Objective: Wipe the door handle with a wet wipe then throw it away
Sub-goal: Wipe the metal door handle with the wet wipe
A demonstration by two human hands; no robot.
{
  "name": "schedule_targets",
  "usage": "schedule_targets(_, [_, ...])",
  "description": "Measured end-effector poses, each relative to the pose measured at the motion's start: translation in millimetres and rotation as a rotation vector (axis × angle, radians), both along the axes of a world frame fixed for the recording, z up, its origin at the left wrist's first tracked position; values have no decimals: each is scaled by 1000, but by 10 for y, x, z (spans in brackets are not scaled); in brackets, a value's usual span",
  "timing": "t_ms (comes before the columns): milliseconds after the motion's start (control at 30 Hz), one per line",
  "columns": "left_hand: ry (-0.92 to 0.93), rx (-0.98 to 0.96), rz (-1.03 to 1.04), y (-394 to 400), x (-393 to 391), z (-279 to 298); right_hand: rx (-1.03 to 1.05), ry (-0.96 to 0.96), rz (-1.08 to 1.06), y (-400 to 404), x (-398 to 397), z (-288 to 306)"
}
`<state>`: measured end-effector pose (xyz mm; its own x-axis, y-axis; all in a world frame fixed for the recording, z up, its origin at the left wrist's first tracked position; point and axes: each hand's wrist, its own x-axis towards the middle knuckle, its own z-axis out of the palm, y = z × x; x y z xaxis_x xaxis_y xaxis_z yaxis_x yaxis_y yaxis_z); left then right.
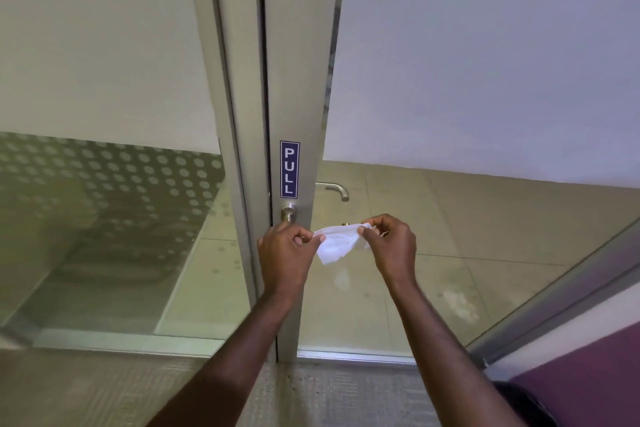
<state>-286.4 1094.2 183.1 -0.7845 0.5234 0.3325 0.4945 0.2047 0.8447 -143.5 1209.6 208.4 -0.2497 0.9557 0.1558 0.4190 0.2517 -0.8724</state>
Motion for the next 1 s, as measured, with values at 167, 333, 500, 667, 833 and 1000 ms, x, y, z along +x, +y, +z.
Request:
schedule_targets(167, [-10,-45,52,124,-114,-78,39,-17,82,112,-145,-129])
schedule_targets(333, [27,-74,77,92,-142,-133,288,-81,126,8,-150,-218])
schedule_targets(500, [85,-104,86,79,-166,-95,755,-333,393,-32,-164,-272])
schedule_targets(667, [102,-112,79,11,-208,-109,843,-530,516,-33,-219,-295])
schedule_targets(833, [98,-127,53,5,-303,-118,852,-569,505,-53,-257,-209])
schedule_targets(1000, [138,-132,25,67,-344,-118,822,-597,502,-132,-315,-191])
